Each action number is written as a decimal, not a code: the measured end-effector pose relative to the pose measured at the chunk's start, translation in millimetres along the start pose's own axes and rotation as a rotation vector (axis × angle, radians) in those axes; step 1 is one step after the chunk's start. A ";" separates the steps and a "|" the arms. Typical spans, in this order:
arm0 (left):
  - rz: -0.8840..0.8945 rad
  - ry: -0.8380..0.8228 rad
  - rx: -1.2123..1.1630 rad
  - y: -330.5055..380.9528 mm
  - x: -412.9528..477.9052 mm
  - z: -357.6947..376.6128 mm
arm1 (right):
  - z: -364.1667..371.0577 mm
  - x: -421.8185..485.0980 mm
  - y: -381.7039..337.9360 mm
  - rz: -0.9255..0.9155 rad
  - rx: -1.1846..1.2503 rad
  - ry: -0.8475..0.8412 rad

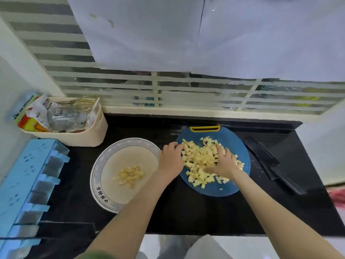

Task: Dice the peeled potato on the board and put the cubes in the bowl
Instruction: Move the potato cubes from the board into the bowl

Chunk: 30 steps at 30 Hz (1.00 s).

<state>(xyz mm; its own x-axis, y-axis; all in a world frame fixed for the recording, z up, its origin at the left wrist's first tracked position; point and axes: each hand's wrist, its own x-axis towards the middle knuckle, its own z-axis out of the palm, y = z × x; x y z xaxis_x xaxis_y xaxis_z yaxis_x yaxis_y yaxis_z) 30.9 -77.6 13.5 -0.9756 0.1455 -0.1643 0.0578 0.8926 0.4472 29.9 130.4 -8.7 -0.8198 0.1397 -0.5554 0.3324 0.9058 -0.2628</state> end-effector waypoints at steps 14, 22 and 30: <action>0.005 -0.049 0.005 37.3 9.3 32.1 | 18.9 18.3 72.4 -0.229 -0.196 0.153; -0.001 -0.023 -0.016 33.7 12.1 41.2 | 4.4 39.0 62.3 -0.197 -0.083 0.139; -0.040 0.069 -0.054 16.8 10.0 31.7 | 1.4 31.9 40.9 -0.158 0.215 0.266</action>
<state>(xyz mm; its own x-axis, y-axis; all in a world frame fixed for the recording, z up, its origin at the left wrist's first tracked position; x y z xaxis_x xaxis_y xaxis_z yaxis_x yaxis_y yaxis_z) 28.9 -47.6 -8.6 -0.9893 0.0788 -0.1227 0.0088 0.8724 0.4887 18.0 171.3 -38.3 -0.9518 0.1293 -0.2781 0.2593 0.8237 -0.5043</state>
